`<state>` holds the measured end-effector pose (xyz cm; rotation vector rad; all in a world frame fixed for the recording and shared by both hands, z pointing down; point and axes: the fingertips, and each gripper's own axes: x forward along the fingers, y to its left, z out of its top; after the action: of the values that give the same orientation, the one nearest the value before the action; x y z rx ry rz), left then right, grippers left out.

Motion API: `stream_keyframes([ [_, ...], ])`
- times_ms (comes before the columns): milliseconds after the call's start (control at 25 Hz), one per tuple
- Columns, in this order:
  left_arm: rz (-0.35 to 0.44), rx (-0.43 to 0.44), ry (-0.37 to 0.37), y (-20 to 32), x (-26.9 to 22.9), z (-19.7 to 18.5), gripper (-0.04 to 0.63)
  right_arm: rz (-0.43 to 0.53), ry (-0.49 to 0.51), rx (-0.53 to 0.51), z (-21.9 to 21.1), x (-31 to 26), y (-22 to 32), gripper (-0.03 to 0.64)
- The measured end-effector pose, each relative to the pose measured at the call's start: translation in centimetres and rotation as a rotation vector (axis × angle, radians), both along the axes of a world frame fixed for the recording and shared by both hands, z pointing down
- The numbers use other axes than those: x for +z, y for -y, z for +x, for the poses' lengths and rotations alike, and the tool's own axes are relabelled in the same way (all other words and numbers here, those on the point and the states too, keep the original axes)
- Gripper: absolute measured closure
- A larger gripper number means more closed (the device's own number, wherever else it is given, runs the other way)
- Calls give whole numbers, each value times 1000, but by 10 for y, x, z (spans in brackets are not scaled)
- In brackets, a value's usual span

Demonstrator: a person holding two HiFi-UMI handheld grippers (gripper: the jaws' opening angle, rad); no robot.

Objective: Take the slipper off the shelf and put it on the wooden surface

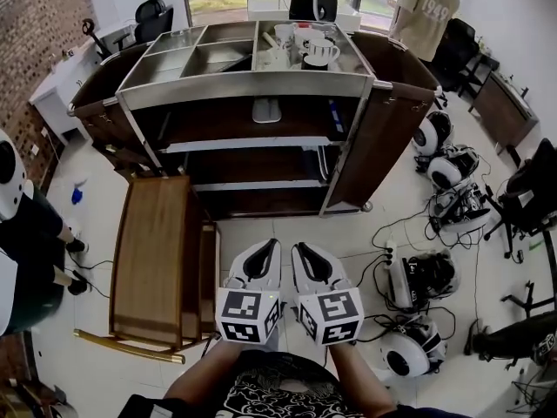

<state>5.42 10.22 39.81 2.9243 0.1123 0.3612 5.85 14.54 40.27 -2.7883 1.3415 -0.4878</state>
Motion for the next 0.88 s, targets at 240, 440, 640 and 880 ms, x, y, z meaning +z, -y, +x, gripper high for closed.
stream_keyframes([
  [240, -1, -19, 9, 37, 1, 54, 591, -22, -4, -13, 56, -4, 37, 615],
  [440, -14, -45, 11, 74, 0, 88, 591, -39, 1, -38, 90, -5, 72, 615],
  [640, -35, -54, 3, 102, -1, 107, 591, -49, -3, -58, 111, -5, 103, 615],
  [880, -18, -57, -11, 120, -2, 131, 591, -28, -1, -59, 133, -3, 123, 615],
])
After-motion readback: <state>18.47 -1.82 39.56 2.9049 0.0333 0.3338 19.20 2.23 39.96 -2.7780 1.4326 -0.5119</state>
